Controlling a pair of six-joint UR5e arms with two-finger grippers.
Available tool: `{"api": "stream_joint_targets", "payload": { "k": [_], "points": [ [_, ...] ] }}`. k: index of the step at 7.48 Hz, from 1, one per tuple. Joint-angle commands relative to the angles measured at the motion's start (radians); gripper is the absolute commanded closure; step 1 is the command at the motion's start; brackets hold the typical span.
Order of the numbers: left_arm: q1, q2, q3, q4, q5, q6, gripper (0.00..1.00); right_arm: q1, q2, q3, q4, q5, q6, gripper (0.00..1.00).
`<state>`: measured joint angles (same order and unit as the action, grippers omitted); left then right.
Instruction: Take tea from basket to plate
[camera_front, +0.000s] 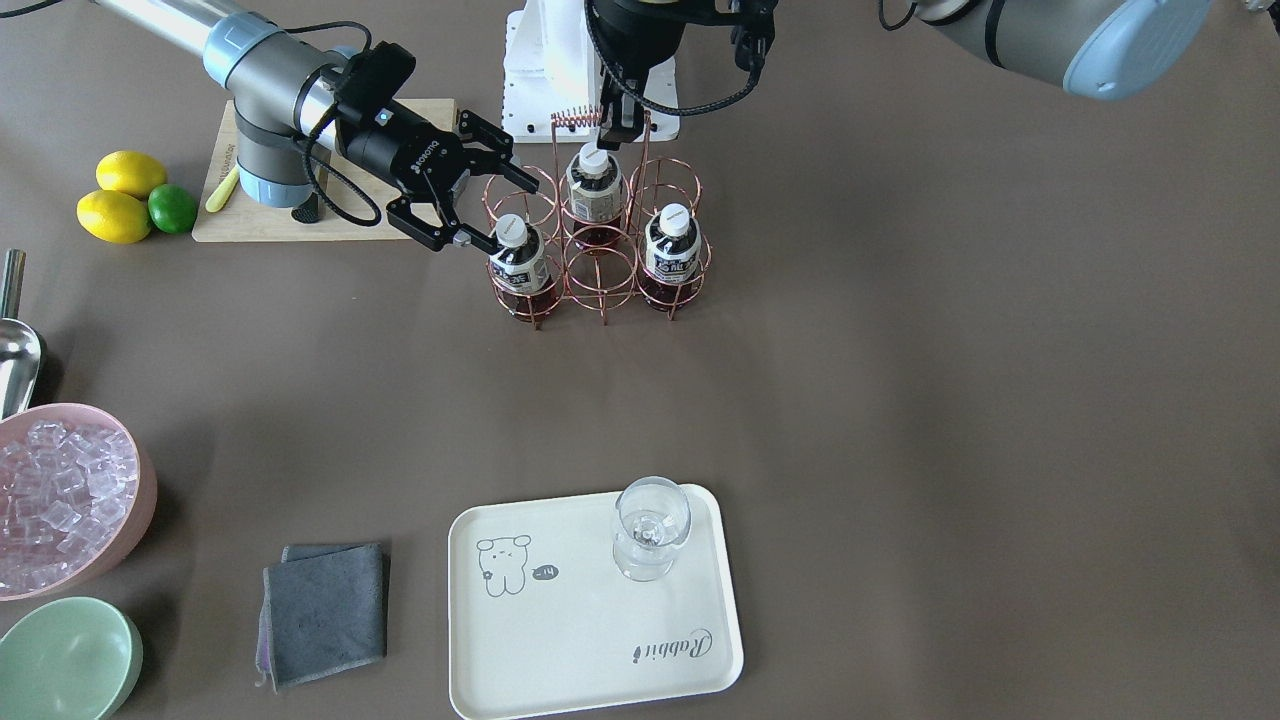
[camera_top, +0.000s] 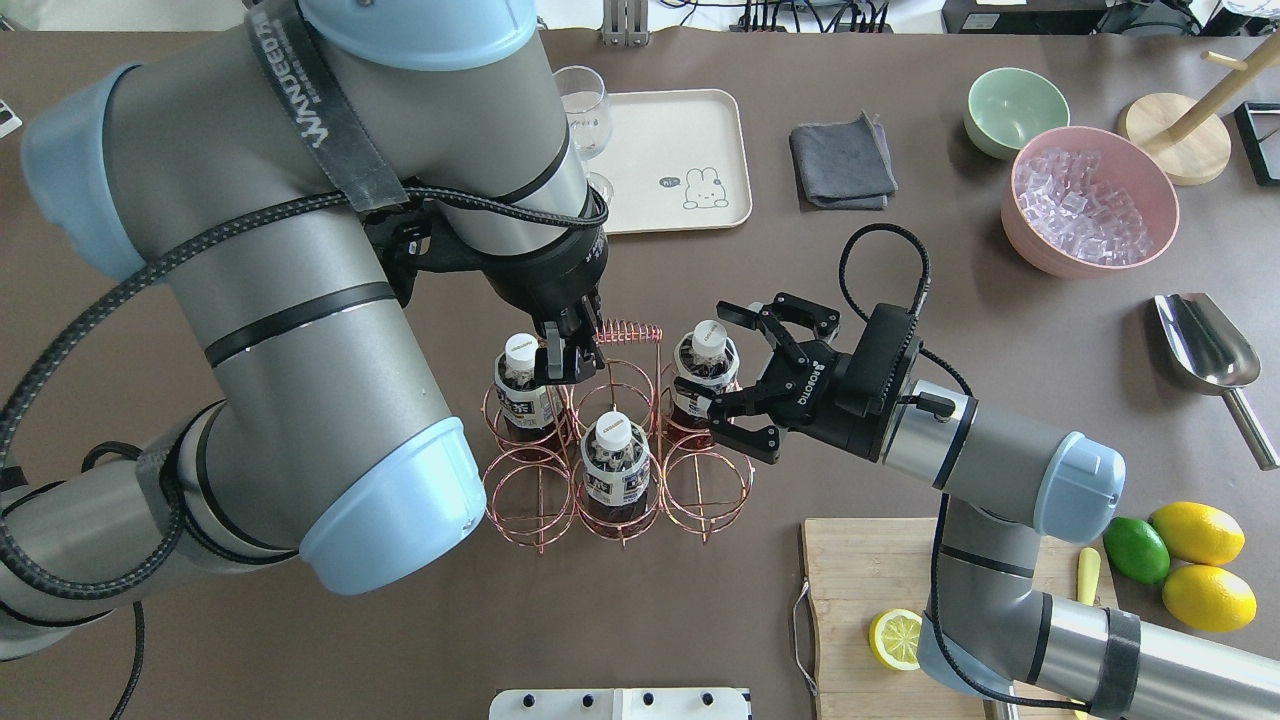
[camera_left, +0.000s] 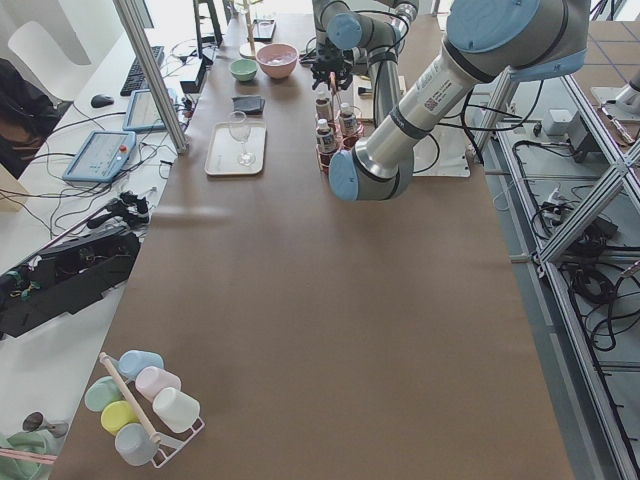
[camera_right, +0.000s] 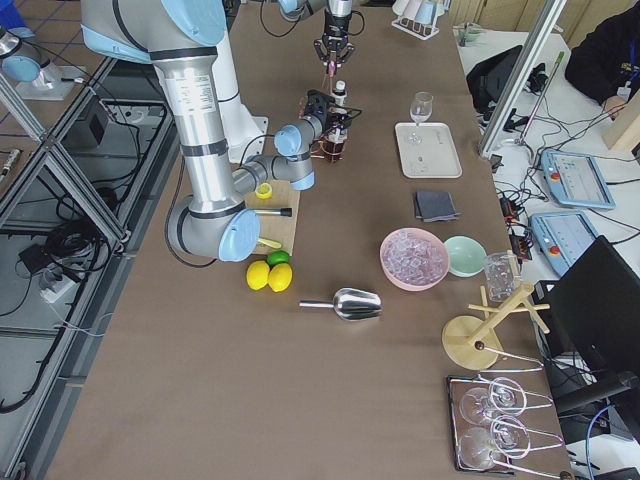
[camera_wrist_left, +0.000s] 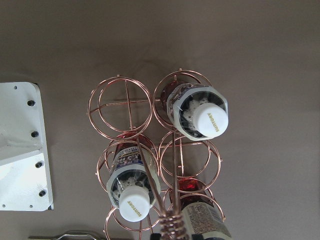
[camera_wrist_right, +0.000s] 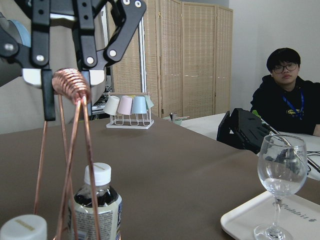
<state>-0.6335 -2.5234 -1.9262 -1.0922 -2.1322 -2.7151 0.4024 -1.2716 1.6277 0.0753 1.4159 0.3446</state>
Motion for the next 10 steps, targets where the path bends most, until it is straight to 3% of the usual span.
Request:
{"api": "stream_joint_targets", "payload": {
  "k": [1,6,10],
  "points": [
    [0.000,0.000,0.000,0.000,0.000,0.000,1.00,0.051,-0.009,-0.009,-0.005,0.008,0.054,0.12],
    [0.000,0.000,-0.002,0.000,0.000,0.000,1.00,0.030,0.003,-0.005,-0.012,0.009,0.238,0.09],
    [0.000,-0.002,-0.004,0.000,0.000,-0.002,1.00,0.006,0.005,0.032,-0.086,0.002,0.232,0.10]
  ]
}}
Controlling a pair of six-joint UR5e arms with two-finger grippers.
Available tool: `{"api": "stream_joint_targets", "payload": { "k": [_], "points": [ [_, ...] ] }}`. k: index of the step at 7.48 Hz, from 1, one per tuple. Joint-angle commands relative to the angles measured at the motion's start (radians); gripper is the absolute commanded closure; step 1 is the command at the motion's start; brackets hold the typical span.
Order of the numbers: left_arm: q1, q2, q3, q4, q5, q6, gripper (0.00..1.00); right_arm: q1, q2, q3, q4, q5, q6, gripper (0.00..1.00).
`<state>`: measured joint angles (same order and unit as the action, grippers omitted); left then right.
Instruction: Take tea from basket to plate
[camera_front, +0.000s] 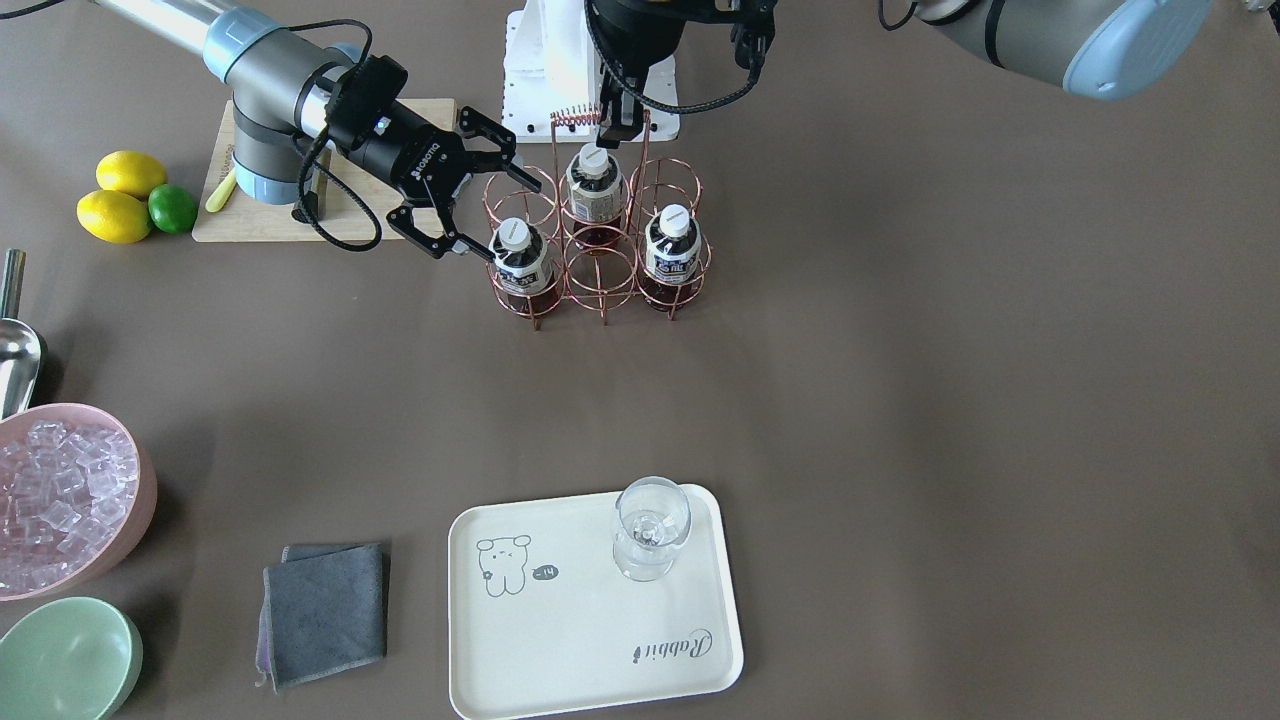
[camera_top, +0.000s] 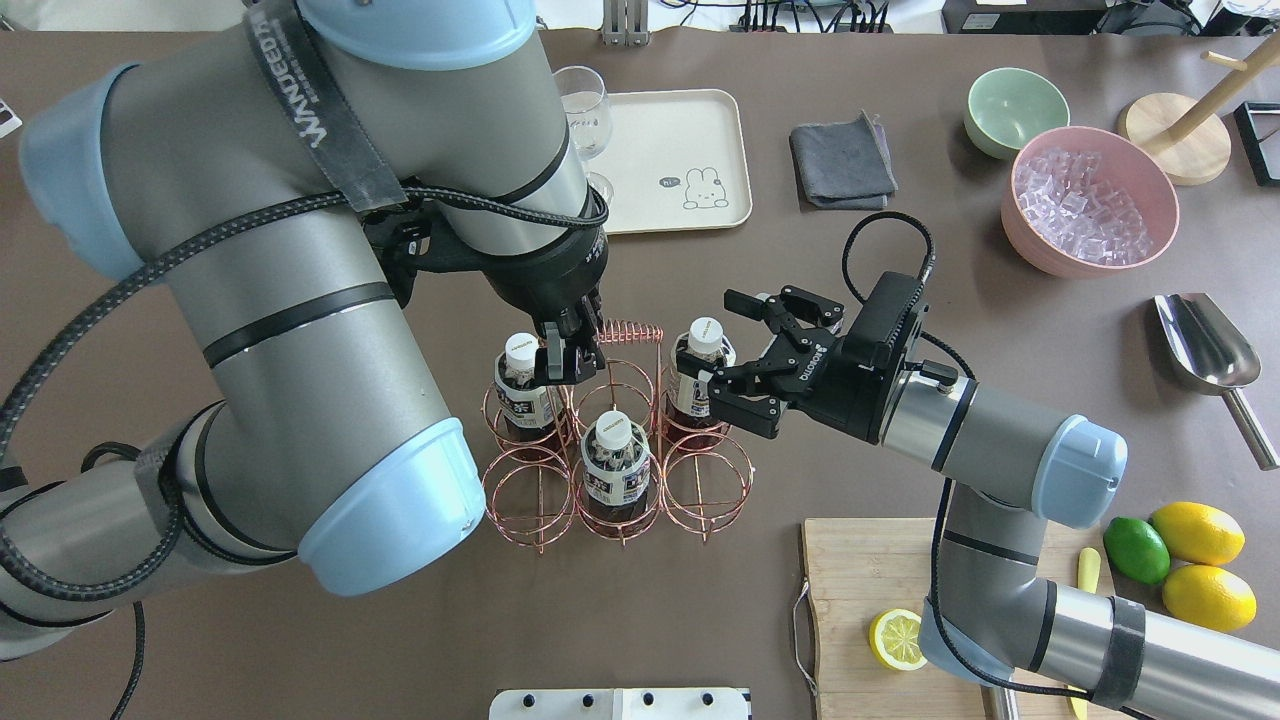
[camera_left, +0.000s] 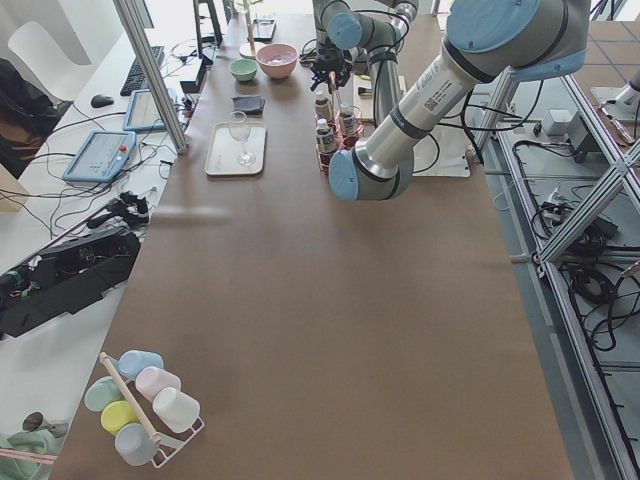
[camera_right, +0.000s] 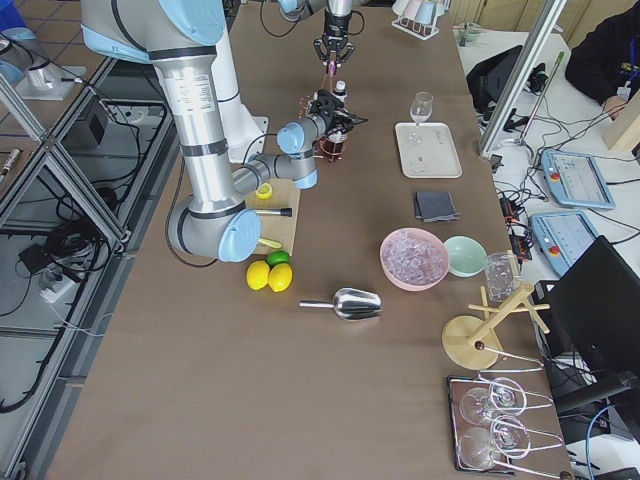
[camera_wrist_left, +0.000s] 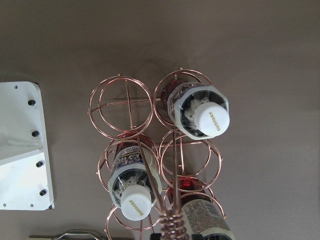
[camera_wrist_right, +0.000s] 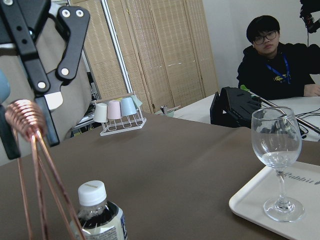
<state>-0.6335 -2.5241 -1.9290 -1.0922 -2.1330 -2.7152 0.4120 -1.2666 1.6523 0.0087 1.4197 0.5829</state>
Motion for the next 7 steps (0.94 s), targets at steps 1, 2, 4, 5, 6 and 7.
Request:
{"api": "stream_joint_targets", "payload": {
  "k": [1,2,4,5,6,7],
  "points": [
    [0.000,-0.001,0.001,0.000,0.001,-0.001,1.00,-0.004,-0.002,-0.002,-0.019,-0.005,-0.011,0.11],
    [0.000,0.001,0.004,-0.003,0.002,0.000,1.00,-0.004,-0.002,-0.009,-0.019,-0.015,-0.014,0.11],
    [0.000,0.001,0.002,-0.003,0.002,0.000,1.00,-0.005,0.001,-0.016,-0.029,-0.022,-0.014,0.12],
    [0.002,0.001,0.001,-0.003,0.001,0.000,1.00,-0.005,0.003,-0.016,-0.039,-0.030,-0.014,0.14],
    [0.002,-0.001,0.001,-0.003,0.001,0.000,1.00,-0.007,0.007,-0.016,-0.050,-0.030,-0.014,0.20],
    [0.000,0.001,0.001,-0.003,0.001,0.000,1.00,-0.005,0.009,-0.014,-0.052,-0.030,-0.014,0.31]
  ]
}}
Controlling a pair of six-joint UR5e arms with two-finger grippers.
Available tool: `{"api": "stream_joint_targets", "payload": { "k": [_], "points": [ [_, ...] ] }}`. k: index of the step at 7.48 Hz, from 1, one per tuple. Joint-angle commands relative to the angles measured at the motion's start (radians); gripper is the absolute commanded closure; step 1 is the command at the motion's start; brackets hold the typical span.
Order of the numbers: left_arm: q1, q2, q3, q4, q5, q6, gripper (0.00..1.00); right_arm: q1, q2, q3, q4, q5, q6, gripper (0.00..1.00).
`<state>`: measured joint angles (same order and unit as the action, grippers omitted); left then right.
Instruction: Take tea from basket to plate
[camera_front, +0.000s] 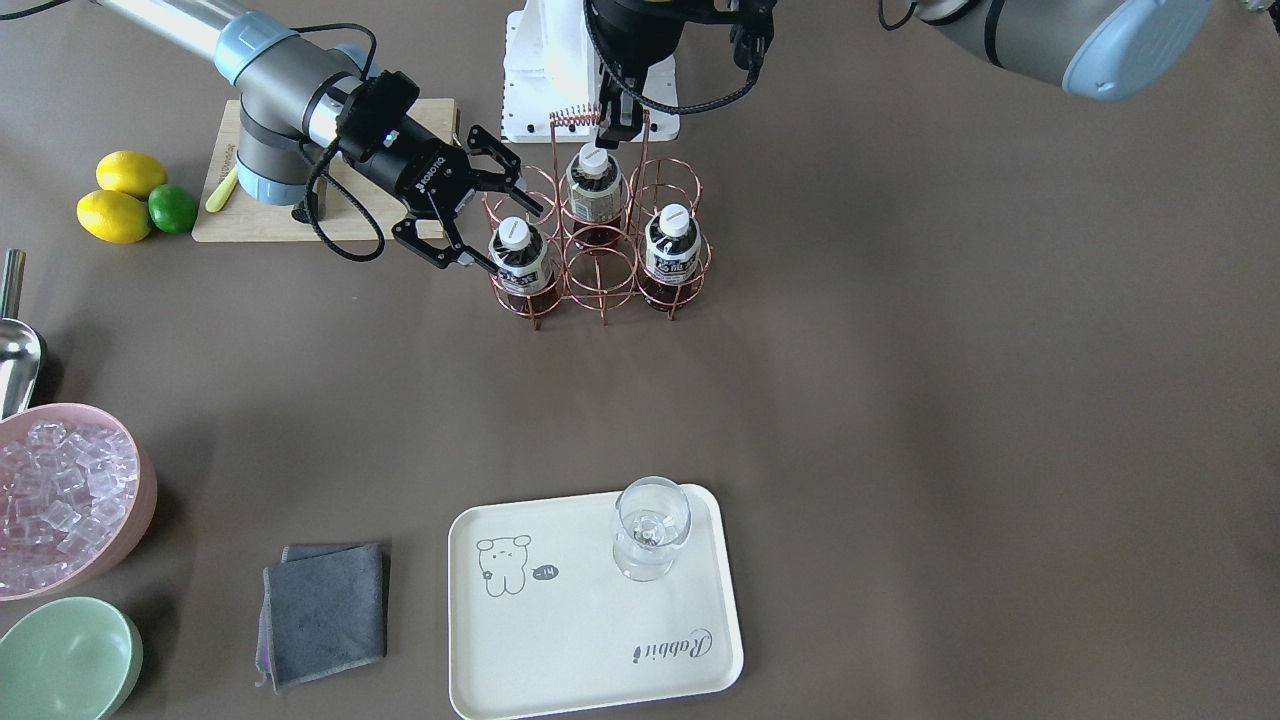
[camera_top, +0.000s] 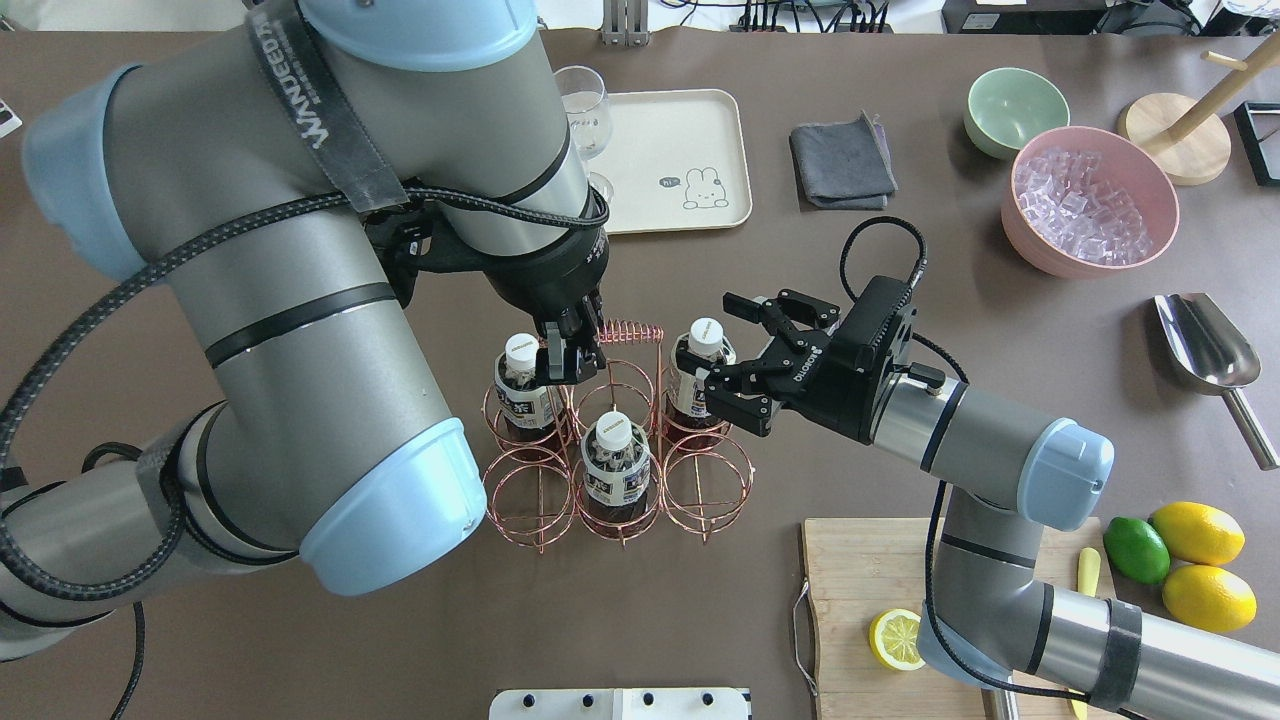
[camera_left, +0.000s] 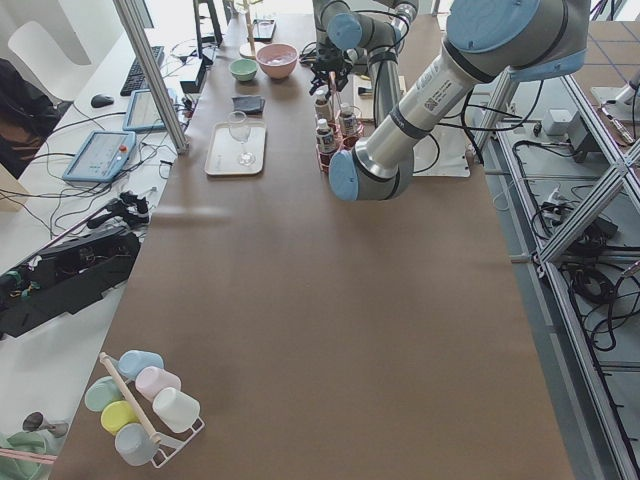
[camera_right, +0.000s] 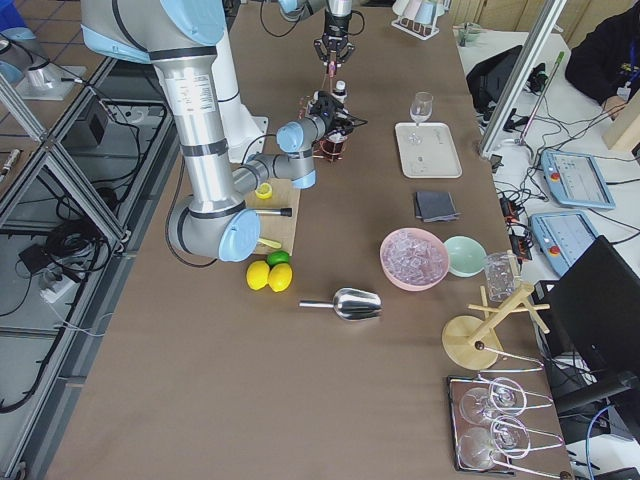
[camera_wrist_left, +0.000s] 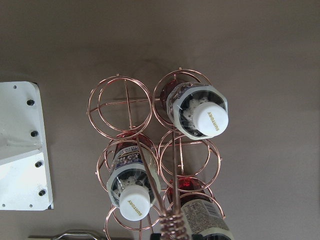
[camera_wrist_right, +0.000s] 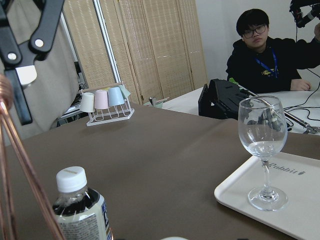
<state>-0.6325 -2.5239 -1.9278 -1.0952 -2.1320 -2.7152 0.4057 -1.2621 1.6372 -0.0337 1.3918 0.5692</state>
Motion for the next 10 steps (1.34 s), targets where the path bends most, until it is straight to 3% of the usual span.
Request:
{"api": "stream_joint_targets", "payload": {
  "k": [1,2,3,5,7,10],
  "points": [
    [-0.001,0.000,0.000,0.000,0.000,0.000,1.00,0.001,0.006,0.003,-0.009,-0.004,0.001,0.56],
    [-0.001,-0.001,0.000,0.000,0.000,0.000,1.00,-0.001,0.004,0.010,-0.009,-0.002,0.000,0.90],
    [-0.001,-0.001,0.000,0.000,0.000,0.000,1.00,-0.001,0.004,0.012,-0.011,-0.002,0.001,1.00],
    [-0.001,-0.001,0.000,0.000,0.000,0.000,1.00,0.002,-0.009,0.053,-0.035,-0.002,0.000,1.00],
    [-0.001,0.000,-0.002,0.000,0.001,0.000,1.00,0.015,-0.031,0.210,-0.208,0.007,0.000,1.00],
    [-0.001,-0.001,0.000,0.000,0.001,0.000,1.00,0.137,-0.028,0.350,-0.387,0.132,0.012,1.00]
  ]
}}
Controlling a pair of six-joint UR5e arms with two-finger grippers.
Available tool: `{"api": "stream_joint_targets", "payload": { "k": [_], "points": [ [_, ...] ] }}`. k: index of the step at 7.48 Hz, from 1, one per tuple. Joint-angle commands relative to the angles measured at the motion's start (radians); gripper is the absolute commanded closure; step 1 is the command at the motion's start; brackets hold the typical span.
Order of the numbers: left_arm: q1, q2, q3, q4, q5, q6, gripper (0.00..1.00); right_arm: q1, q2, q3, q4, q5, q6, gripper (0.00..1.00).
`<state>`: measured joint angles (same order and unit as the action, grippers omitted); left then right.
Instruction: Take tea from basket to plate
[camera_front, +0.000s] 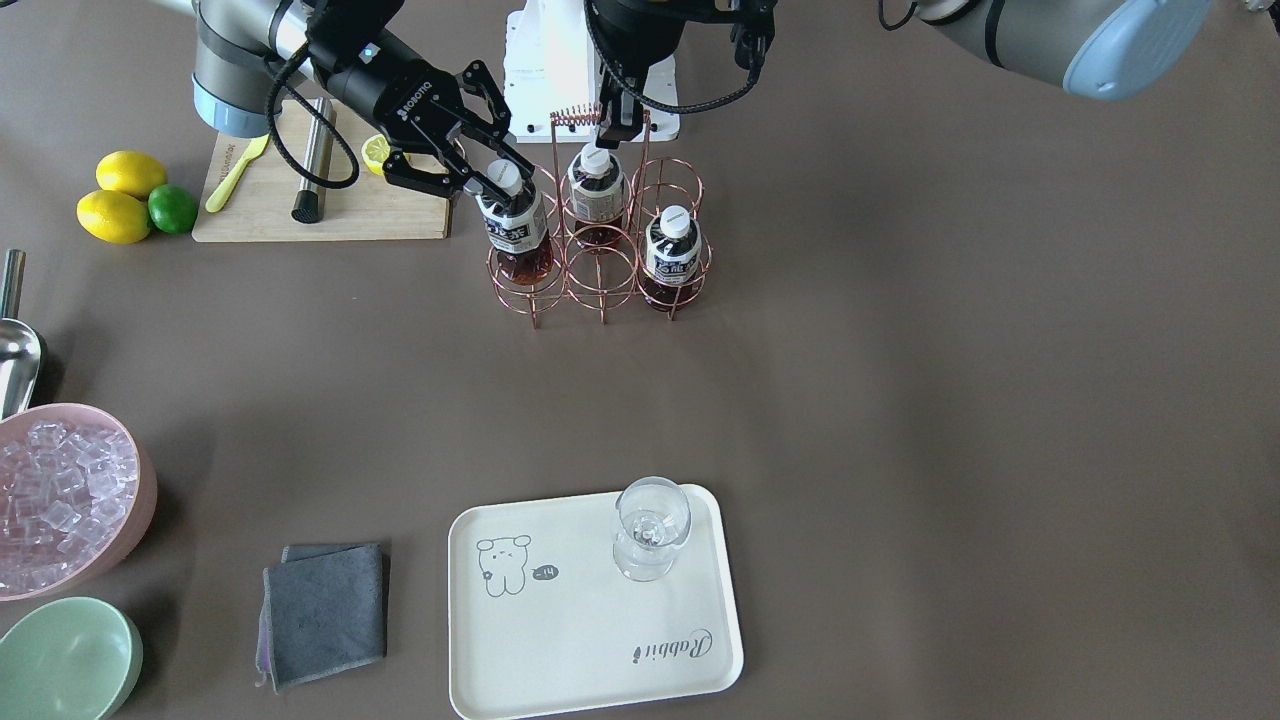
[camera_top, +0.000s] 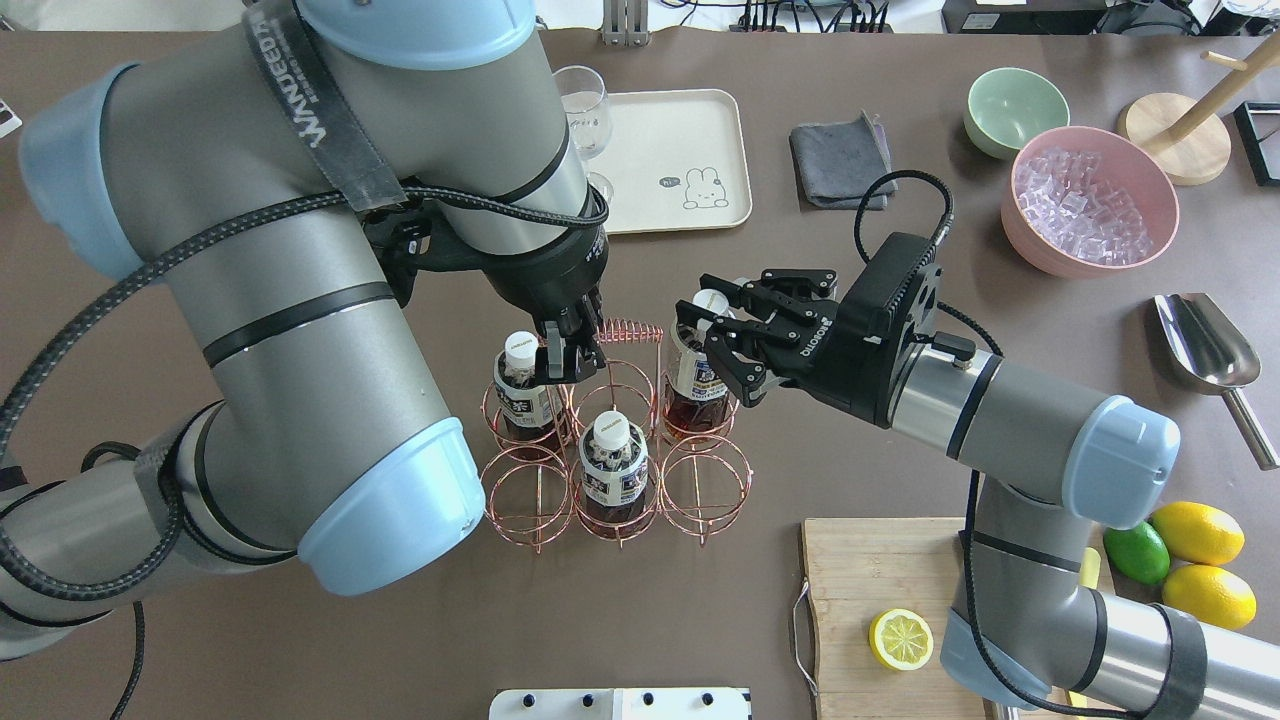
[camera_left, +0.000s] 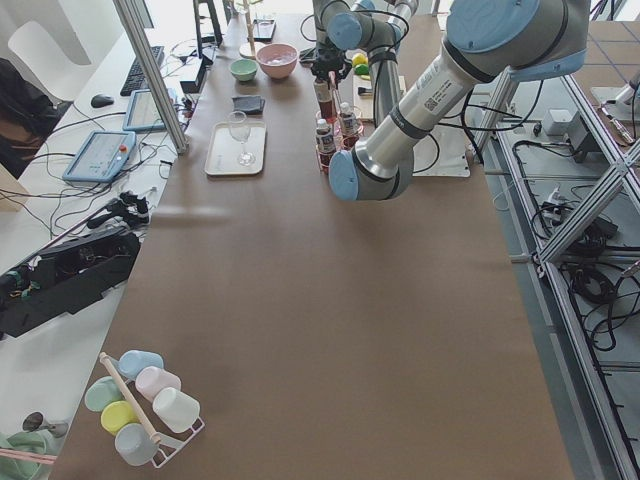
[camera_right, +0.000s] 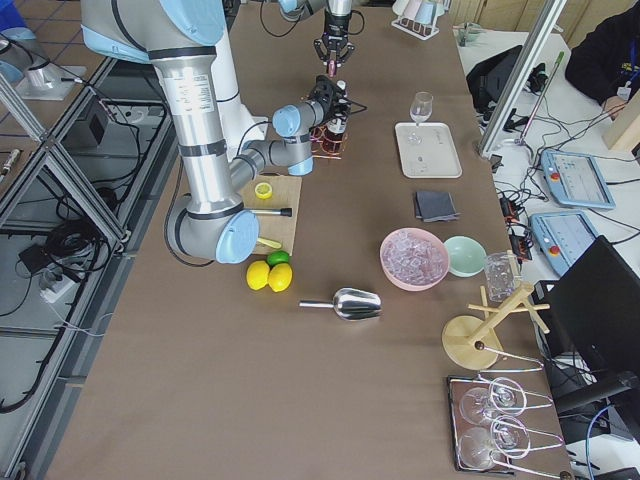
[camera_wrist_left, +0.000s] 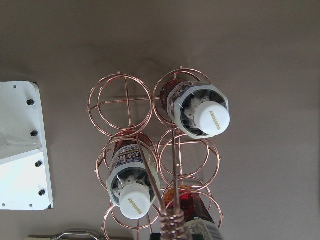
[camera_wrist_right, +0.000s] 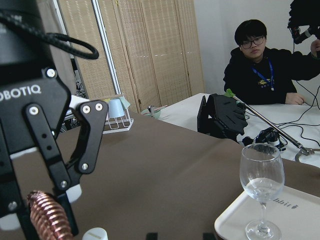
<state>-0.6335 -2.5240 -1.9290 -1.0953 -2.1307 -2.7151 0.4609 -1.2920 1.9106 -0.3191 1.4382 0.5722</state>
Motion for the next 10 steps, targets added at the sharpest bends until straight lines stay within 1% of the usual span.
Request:
{"api": "stream_joint_targets", "payload": {
  "k": [1,2,3,4,5,6,7,8,9,10],
  "points": [
    [0.000,0.001,0.002,0.000,0.000,0.001,1.00,0.147,0.013,0.137,-0.200,0.158,0.014,1.00],
    [0.000,0.001,0.002,0.000,0.000,0.002,1.00,0.209,0.017,0.168,-0.239,0.197,0.017,1.00],
    [0.000,0.001,0.002,0.000,0.000,0.003,1.00,0.263,0.017,0.159,-0.239,0.232,0.006,1.00],
    [0.000,0.001,0.002,0.000,0.000,0.005,1.00,0.295,0.019,0.119,-0.232,0.241,-0.015,1.00],
    [-0.005,0.001,0.001,0.000,0.002,0.009,1.00,0.301,0.029,0.079,-0.218,0.241,-0.026,1.00],
    [-0.032,0.007,-0.010,0.003,0.000,0.012,1.00,0.315,0.074,-0.033,-0.145,0.238,-0.028,1.00],
    [-0.094,0.022,-0.015,0.011,-0.008,0.012,1.00,0.343,0.123,-0.171,-0.052,0.241,-0.026,1.00],
    [-0.192,0.022,-0.015,0.064,-0.046,0.084,1.00,0.372,0.185,-0.294,-0.014,0.249,-0.026,1.00],
    [-0.265,0.019,-0.015,0.177,-0.095,0.223,1.00,0.396,0.268,-0.415,0.012,0.249,-0.026,1.00],
    [-0.337,0.024,-0.013,0.248,-0.097,0.359,1.00,0.421,0.355,-0.529,0.032,0.246,-0.023,1.00]
  ]
}}
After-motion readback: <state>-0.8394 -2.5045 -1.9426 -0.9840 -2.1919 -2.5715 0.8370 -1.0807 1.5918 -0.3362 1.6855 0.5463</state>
